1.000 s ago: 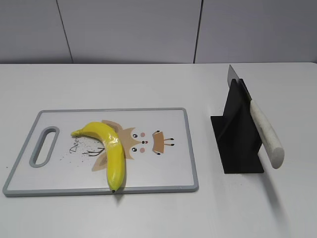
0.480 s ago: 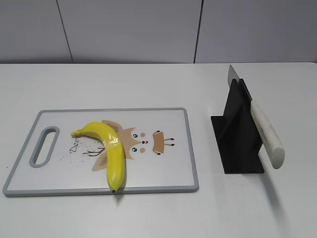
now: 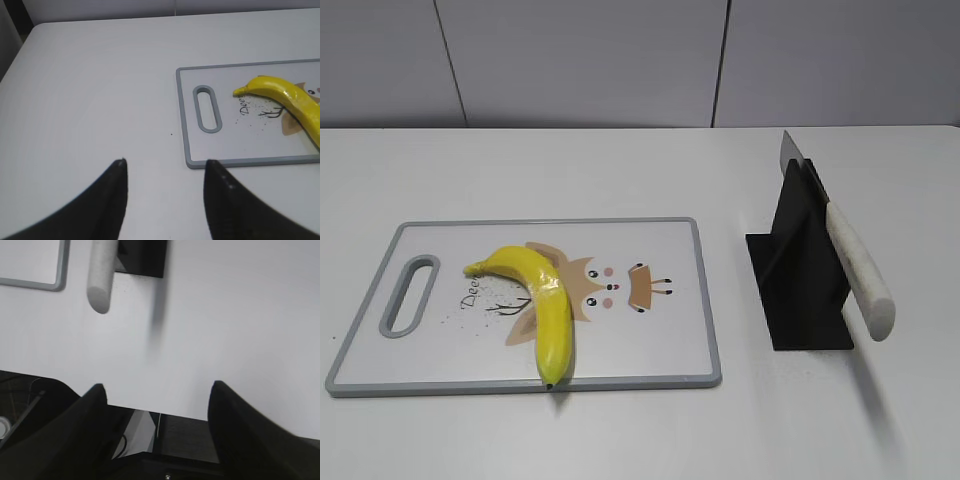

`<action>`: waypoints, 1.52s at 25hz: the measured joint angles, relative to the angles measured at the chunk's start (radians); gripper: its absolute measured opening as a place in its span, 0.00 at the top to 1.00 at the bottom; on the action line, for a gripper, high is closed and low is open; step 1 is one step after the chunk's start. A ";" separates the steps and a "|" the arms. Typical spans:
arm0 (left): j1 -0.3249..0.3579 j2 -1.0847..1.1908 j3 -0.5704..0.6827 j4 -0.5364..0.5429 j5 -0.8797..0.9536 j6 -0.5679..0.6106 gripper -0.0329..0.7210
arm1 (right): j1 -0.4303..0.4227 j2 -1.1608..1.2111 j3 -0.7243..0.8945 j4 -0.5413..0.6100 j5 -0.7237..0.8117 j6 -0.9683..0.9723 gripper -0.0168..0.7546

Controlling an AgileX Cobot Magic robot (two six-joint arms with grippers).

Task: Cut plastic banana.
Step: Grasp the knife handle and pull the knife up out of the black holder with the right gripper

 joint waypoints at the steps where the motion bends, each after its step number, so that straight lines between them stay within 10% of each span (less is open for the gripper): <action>1: 0.000 0.000 0.000 0.000 0.000 0.000 0.32 | 0.007 0.027 -0.022 0.013 0.000 0.004 0.32; 34: 0.000 0.000 0.000 0.000 0.000 0.000 0.32 | 0.015 0.779 -0.191 0.088 -0.213 -0.007 0.33; 38: 0.000 0.000 0.000 0.000 0.000 0.000 0.32 | 0.015 0.800 -0.191 0.101 -0.204 -0.002 0.54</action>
